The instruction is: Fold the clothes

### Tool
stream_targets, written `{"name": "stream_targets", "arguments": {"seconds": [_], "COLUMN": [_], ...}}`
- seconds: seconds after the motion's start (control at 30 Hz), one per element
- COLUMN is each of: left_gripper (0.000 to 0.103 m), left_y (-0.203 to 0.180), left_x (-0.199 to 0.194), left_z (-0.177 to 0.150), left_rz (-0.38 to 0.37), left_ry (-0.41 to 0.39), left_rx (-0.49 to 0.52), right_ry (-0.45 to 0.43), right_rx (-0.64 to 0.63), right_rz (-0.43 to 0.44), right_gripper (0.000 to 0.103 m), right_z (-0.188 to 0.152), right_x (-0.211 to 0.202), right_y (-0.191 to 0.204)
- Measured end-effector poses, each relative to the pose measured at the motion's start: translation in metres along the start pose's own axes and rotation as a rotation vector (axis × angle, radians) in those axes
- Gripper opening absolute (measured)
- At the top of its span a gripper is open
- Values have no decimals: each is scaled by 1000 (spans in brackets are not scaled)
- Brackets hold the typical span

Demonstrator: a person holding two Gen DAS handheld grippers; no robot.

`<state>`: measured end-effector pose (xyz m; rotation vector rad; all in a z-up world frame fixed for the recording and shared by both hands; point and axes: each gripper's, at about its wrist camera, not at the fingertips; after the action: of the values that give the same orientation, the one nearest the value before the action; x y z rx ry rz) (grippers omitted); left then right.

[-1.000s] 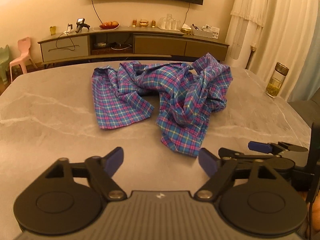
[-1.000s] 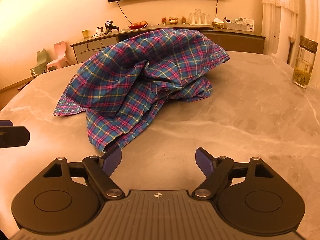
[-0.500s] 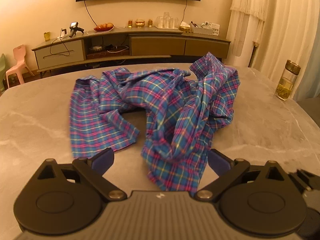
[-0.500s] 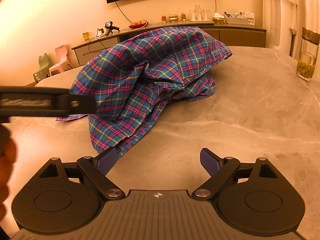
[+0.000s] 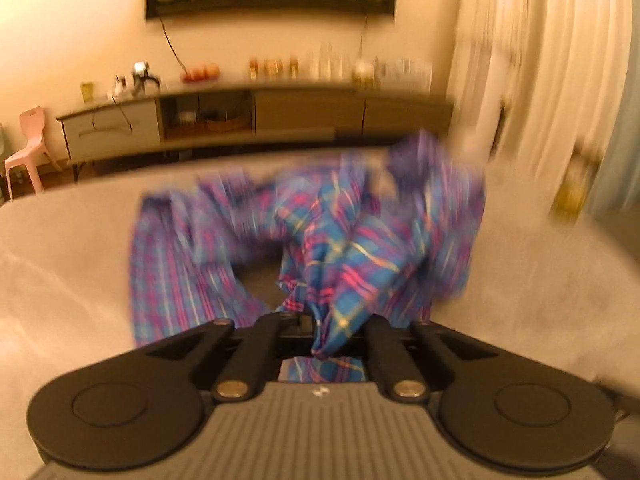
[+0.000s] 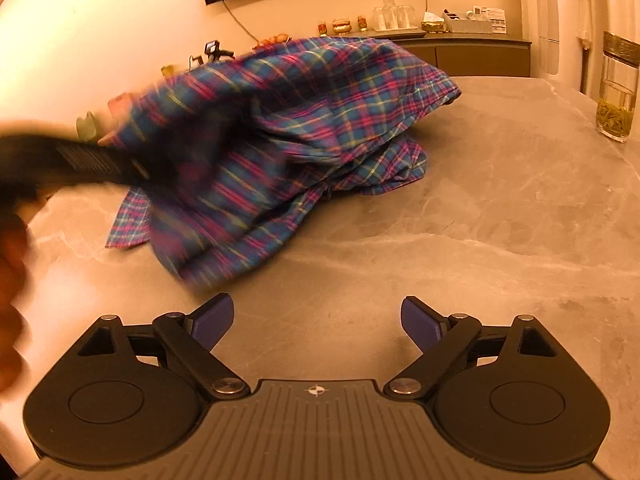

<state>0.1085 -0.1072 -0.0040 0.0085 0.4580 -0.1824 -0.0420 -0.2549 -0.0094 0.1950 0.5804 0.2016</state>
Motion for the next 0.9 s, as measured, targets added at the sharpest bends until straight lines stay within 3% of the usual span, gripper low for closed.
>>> {"name": "stream_targets", "arguments": {"seconds": [0.07,0.13,0.17,0.27,0.33,0.4,0.47,0.63,0.77,0.83,0.9], "left_gripper": [2,3,3,5,19,47,64,73,73,73,72], "left_y": [24,42,56,95,112,119,123,135,135,126,118], "left_x": [-45,-84,-88,-60,-45,-43,-43,-42,-43,-45,-46], "left_z": [22,36,32,-5,-32,-42,-48,-42,-41,-42,-43], "left_rz": [-32,0,20,24,55,99,136,142,138,125,109], "left_ry": [-121,-236,-216,19,108,113,110,79,75,68,57], "left_rx": [-58,-30,-34,-57,-81,-76,-76,-130,-146,-122,-91], "right_ry": [-32,-69,-79,-87,-96,-124,-145,-174,-133,-52,36], "right_rx": [23,48,53,14,-73,-177,-250,-369,-248,-73,18], "right_rz": [2,-3,-9,-33,-37,-26,-6,31,119,224,258], "right_gripper": [91,92,92,92,92,95,100,101,101,101,100], "right_z": [2,5,6,11,17,25,36,78,120,138,142], "right_x": [-7,-15,-16,-14,-12,-14,-13,16,48,74,100], "right_y": [-5,-12,-14,-10,5,26,42,78,97,99,104]}}
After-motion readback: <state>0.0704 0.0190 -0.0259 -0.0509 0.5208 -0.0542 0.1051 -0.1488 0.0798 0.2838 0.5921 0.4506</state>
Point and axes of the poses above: each gripper's, at about its wrist camera, not at the fingertips, and x roughly the way its jaws point, y to its left, z to its top, and after that the axes turned 9 degrees about -y, right-handed
